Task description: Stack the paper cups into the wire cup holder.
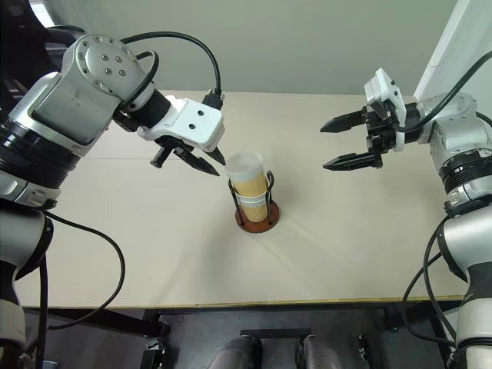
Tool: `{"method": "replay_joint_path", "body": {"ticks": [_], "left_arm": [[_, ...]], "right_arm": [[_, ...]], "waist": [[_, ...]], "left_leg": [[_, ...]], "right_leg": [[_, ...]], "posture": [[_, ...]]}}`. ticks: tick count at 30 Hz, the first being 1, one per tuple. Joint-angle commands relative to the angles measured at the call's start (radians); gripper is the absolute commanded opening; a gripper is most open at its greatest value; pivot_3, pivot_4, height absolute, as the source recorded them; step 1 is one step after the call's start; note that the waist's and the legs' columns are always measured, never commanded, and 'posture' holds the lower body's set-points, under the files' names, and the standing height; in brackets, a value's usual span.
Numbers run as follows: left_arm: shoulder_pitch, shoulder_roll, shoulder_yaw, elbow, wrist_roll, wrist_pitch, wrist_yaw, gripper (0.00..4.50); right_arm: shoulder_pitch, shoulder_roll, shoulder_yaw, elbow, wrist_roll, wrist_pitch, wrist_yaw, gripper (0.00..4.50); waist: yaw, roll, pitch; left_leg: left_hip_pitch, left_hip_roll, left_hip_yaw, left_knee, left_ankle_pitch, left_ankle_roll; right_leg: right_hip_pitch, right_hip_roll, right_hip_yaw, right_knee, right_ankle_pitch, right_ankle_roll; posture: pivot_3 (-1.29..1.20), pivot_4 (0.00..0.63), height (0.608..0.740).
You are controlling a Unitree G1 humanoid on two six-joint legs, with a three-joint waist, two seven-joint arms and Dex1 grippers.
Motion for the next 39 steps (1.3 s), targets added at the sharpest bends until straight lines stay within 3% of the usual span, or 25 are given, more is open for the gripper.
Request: {"method": "replay_joint_path", "body": {"ticks": [1,6,9,16,19,23,27,33,39], "left_arm": [[-0.006,0.006,0.046,0.004,0.006,-0.018,-0.028,2.74],[-0.005,-0.002,0.057,0.009,0.005,-0.017,-0.028,4.45],[0.000,-0.017,0.096,0.013,0.001,0.008,-0.028,4.45],[0.035,-0.002,0.351,0.089,0.017,0.101,0.101,4.45],[0.105,0.024,0.516,0.056,-0.030,0.183,0.232,4.45],[0.258,0.066,0.700,-0.053,-0.055,0.237,0.384,4.45],[0.497,0.090,0.939,-0.167,-0.086,0.342,0.586,4.45],[0.838,0.065,1.217,-0.298,-0.160,0.448,0.726,4.45],[1.032,0.047,1.353,-0.359,-0.182,0.462,0.814,4.45]], "right_arm": [[-0.039,-0.011,-0.039,-0.003,0.002,-0.015,0.004,4.50],[-0.043,-0.011,-0.044,0.003,-0.004,-0.018,0.004,4.50],[-0.046,-0.007,-0.051,0.012,-0.009,-0.020,0.004,4.50],[-0.065,0.043,-0.145,0.108,-0.086,-0.005,0.004,4.50],[-0.060,0.058,-0.220,0.176,-0.141,-0.012,0.004,4.50],[-0.070,0.086,-0.326,0.260,-0.252,-0.039,-0.024,4.50],[-0.066,0.119,-0.403,0.299,-0.361,-0.035,-0.196,4.50],[-0.047,0.168,-0.509,0.306,-0.465,-0.047,-0.405,4.50],[-0.021,0.229,-0.576,0.293,-0.534,-0.040,-0.467,4.50]], "waist": [[0.000,0.000,0.000],[0.000,0.000,0.000],[0.000,0.000,0.000],[-0.005,0.000,0.000],[-0.007,0.000,0.000],[-0.007,0.000,0.000],[-0.011,0.000,0.000],[-0.012,0.000,0.000],[-0.004,0.000,0.000]], "left_leg": [[0.000,0.000,0.000,0.000,0.000,0.000],[0.000,0.000,0.000,0.000,0.000,0.000],[0.000,0.000,0.000,0.000,0.000,0.000],[0.001,0.000,0.000,-0.001,0.000,0.000],[0.001,0.000,0.000,-0.001,0.000,0.000],[0.001,0.000,0.000,-0.001,0.000,0.000],[0.003,0.000,0.001,-0.001,0.000,-0.001],[0.008,0.000,0.000,-0.002,0.002,-0.004],[0.011,0.000,0.000,-0.002,0.002,-0.009]], "right_leg": [[0.000,0.000,0.000,0.000,0.000,0.000],[0.000,0.000,0.000,0.000,0.000,0.000],[0.000,0.000,0.000,0.000,0.000,0.000],[0.000,0.000,0.000,0.000,0.000,0.000],[0.000,0.000,0.000,0.000,0.000,0.000],[0.000,0.000,0.000,0.001,0.000,0.000],[0.000,0.000,0.001,0.002,0.000,-0.001],[0.003,0.000,0.001,0.005,0.001,-0.003],[0.005,0.000,0.001,0.005,-0.002,-0.013]], "posture": [[0.00,0.150,0.740],[0.00,0.150,0.740],[0.00,0.150,0.740],[0.00,0.150,0.740],[0.00,0.150,0.740],[0.00,0.150,0.740],[0.00,0.150,0.740],[0.00,0.150,0.740],[0.00,0.150,0.740]]}}
